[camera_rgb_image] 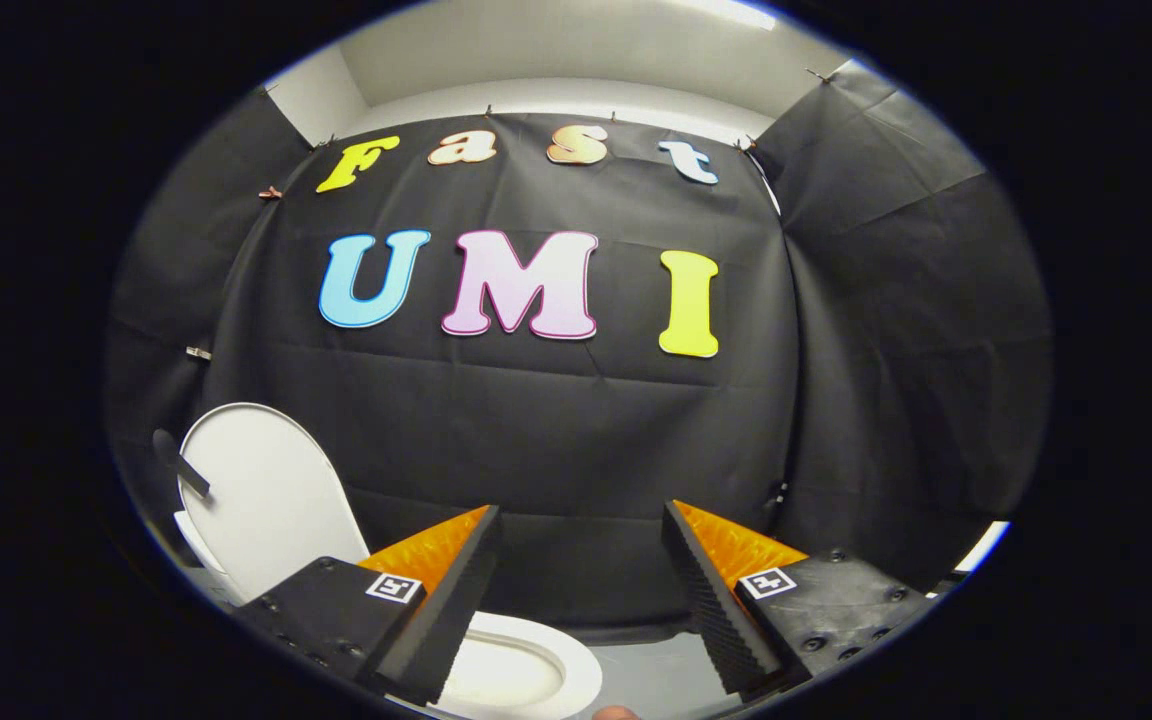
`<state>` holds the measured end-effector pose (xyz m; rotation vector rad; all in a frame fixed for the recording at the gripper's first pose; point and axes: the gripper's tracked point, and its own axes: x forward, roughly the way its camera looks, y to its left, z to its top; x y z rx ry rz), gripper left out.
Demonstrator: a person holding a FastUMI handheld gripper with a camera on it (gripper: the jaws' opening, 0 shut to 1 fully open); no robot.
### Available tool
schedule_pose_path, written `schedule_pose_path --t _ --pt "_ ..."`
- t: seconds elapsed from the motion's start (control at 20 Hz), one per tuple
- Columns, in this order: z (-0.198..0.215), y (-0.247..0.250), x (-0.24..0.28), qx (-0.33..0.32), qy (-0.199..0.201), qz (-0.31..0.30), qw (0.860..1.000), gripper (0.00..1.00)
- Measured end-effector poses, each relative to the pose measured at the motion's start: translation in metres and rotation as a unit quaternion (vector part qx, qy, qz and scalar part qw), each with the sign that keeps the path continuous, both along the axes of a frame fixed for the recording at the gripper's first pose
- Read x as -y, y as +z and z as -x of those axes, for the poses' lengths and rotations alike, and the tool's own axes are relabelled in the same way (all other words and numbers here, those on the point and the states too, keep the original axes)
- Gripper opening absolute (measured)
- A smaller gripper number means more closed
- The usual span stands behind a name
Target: Open the toilet lid.
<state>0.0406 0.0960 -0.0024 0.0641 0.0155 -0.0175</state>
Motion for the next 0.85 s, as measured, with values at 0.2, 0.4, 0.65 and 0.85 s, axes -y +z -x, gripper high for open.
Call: schedule_pose_path --t 0.2,0.4,0.65,0.85 --pt "-0.002 0.000 -0.001 -0.007 -0.003 -0.007 1.000 0.99" --pt "-0.004 0.002 0.003 -0.009 -0.009 -0.012 1.000 0.98" --pt "-0.003 0.005 0.005 -0.011 -0.014 -0.008 1.000 0.98" --pt "-0.001 0.006 0.002 -0.002 -0.011 -0.007 1.000 0.98"
